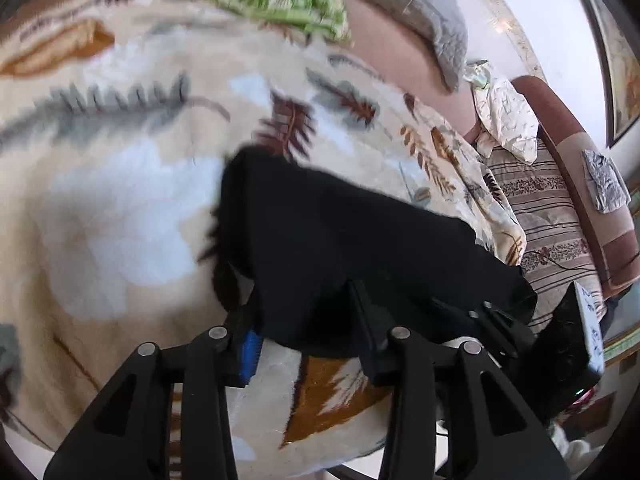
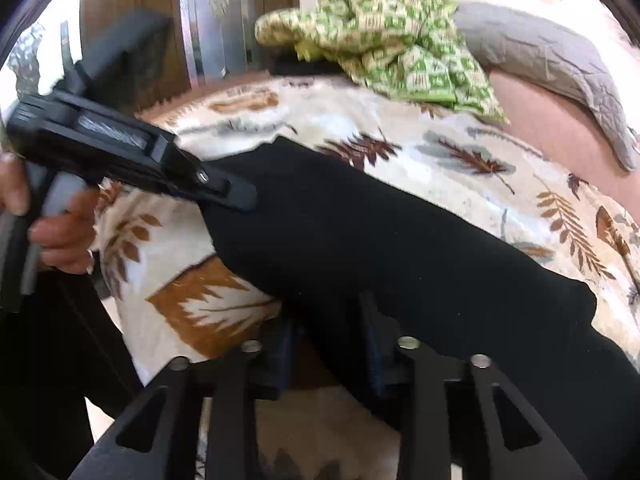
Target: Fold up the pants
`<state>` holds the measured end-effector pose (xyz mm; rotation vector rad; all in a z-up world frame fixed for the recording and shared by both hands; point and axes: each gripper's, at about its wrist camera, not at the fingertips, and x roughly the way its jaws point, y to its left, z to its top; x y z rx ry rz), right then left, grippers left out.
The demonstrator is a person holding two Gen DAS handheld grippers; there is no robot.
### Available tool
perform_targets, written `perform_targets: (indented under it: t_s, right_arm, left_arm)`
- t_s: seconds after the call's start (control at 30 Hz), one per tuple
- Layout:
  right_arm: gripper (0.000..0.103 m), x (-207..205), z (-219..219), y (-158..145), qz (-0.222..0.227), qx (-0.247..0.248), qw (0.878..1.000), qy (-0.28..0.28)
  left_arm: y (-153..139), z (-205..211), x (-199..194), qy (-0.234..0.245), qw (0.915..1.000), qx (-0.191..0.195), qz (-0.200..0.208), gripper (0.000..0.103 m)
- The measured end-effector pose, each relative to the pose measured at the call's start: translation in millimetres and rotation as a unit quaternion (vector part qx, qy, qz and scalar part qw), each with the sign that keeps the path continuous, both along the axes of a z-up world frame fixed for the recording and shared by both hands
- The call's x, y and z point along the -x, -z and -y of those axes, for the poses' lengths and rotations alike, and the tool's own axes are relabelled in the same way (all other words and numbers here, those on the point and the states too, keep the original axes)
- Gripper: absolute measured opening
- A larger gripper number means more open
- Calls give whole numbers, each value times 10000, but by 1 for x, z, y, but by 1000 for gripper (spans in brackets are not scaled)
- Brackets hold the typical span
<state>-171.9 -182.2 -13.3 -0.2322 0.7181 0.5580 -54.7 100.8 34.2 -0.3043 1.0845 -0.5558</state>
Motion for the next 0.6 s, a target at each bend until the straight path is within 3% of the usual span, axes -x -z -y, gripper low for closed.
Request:
perform_targets:
  t_s: [0.07, 0.17, 0.23, 0.33, 0.43, 0.5, 0.57, 0.6]
  right_arm:
    - [61, 8, 18, -9, -72, -188, 9998, 77]
    - [60, 23, 65, -26, 21, -299, 9977, 602]
    - [62, 37, 115, -39, 117, -350, 9916, 1240]
    - [65, 57, 181, -49, 51, -513, 9767, 2084]
    - [66, 76, 246, -62, 113, -550, 9524, 2996]
    - [76, 79, 275, -71, 219, -452, 9417, 3325]
    - [86, 73, 298, -77, 155, -197, 9416, 3357]
    - [86, 70, 301, -77, 123, -36, 9431, 3323]
  left_arm:
    - [-8, -7, 3, -122, 9996, -31, 251, 41]
    - [-19, -20, 5, -359, 9980, 153, 499, 41]
    - [-24, -21, 6, -348, 9970, 301, 619, 44]
    - [-35, -10, 8, -90, 9951, 554, 814, 55]
    - [-45, 9, 13, 269, 9916, 777, 1004, 66]
    - [-49, 24, 15, 522, 9891, 926, 1015, 72]
    - [-51, 43, 15, 753, 9876, 978, 968, 73]
    - [-51, 55, 15, 889, 9871, 931, 953, 74]
